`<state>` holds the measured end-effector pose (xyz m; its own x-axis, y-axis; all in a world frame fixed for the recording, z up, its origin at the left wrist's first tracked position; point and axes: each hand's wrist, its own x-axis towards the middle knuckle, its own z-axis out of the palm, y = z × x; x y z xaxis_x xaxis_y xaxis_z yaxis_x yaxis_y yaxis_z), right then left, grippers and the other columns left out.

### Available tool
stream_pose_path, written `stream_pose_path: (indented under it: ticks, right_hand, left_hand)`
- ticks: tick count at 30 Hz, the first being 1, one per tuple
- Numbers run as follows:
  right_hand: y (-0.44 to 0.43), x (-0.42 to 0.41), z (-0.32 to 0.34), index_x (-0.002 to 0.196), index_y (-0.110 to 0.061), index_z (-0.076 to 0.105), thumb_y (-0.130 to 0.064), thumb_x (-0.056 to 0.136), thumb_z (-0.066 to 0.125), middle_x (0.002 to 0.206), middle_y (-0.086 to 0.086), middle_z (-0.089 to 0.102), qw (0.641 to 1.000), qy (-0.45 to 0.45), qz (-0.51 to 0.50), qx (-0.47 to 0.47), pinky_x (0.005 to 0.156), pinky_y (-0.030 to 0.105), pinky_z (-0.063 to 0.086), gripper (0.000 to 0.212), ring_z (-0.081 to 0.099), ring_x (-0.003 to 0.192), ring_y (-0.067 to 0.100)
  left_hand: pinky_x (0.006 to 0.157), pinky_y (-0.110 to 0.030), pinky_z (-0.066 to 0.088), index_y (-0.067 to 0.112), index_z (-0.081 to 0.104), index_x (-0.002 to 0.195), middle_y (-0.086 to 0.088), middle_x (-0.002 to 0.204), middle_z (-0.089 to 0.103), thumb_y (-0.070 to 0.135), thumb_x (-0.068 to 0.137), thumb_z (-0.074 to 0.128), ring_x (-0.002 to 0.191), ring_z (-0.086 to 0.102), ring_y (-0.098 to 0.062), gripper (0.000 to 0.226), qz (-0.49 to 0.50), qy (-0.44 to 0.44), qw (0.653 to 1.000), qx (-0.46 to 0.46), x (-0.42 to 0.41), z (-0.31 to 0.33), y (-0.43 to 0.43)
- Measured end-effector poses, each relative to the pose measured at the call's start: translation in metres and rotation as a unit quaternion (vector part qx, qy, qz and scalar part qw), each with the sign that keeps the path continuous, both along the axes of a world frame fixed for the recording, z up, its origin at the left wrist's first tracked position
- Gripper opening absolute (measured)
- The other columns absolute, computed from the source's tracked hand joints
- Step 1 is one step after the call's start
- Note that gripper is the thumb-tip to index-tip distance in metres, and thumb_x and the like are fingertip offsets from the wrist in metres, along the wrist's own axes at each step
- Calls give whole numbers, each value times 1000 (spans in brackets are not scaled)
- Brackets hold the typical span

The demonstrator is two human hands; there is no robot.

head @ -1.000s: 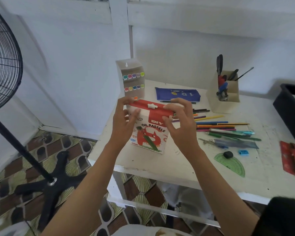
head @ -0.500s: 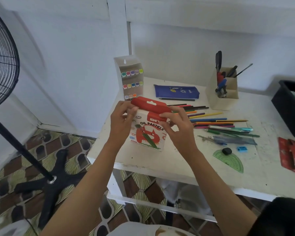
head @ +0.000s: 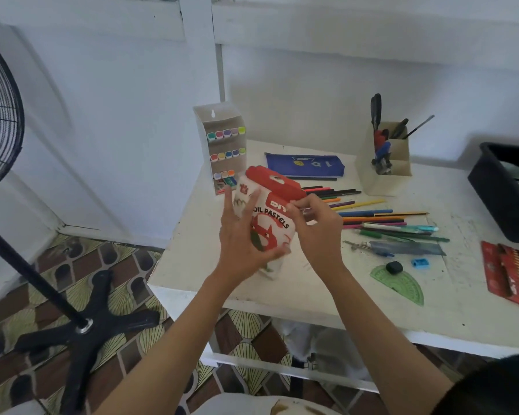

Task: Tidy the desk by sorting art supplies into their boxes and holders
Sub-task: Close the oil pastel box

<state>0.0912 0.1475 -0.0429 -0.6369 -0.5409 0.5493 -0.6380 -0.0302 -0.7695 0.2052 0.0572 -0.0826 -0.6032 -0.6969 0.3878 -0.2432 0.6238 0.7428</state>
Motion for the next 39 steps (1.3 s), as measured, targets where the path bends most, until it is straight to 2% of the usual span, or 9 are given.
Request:
stream_pose_path:
  ticks: [3,7,12,18,24,27,30,34,39]
  right_hand:
    - [-2,4,-13,69,-24,49,-20,88,65,76,-10,63,985,-165,-39,16,57,36,58,25,66,70,10]
    - [5,10,-48,68,-25,50,-21,87,66,78,-5,65,965,-247,-38,78,61,46,58,25,68,78,18]
    - [18,12,-74,85,-16,66,-20,85,68,78,-13,60,969,-133,34,206,69,22,48,4,59,83,17]
    - [23,7,-94,103,-17,72,-17,85,67,113,0,64,968,-3,76,240,78,5,28,19,45,97,9]
    - [25,9,-94,98,-14,73,-13,88,63,107,-1,64,972,-39,61,222,72,7,35,15,53,88,10]
    - [28,8,-89,96,-12,72,-10,89,61,99,-2,66,973,-87,60,206,68,7,42,13,57,76,6]
    - [34,1,-74,97,-14,70,-8,93,54,91,0,69,953,-257,54,150,65,10,47,18,58,68,0]
    - [54,-19,-56,99,-11,68,-7,97,47,89,7,71,916,-394,41,69,64,25,53,22,63,69,13]
    - [92,-52,-45,99,-16,68,-13,97,48,87,5,71,920,-390,-32,29,63,26,53,21,63,71,14]
  left_hand:
    - [111,-56,14,51,-9,142,-2,158,-12,90,49,48,145,3,-28,116,21,-160,986,-46,-4,-8,1]
    - [112,-54,15,54,7,143,0,158,1,77,54,55,140,9,-27,103,-41,-291,953,-66,7,-15,-18]
    - [114,-55,4,58,15,140,3,157,2,70,57,60,142,5,-27,96,-126,-378,914,-76,27,-29,-47]
    - [114,-56,-10,64,7,133,6,159,-8,77,57,54,145,-8,-21,90,-142,-410,896,-97,39,-34,-72]
    - [111,-52,-17,64,6,135,7,159,-12,98,50,31,145,-16,-16,95,-134,-387,908,-90,41,-38,-71]
    - [113,-50,-14,47,39,136,5,159,9,65,83,50,146,-5,-14,57,-97,-291,951,-39,35,-34,-60]
    - [116,-54,7,31,64,116,2,147,39,29,92,59,141,23,-16,25,-61,-154,986,-17,18,-30,-45]
    - [104,-43,36,17,72,100,1,125,56,6,86,63,116,38,-6,20,-79,-65,995,19,-12,-22,-19]
    - [97,-30,36,16,73,95,0,110,62,2,83,64,107,46,-8,20,-137,-39,990,-2,-59,-20,23]
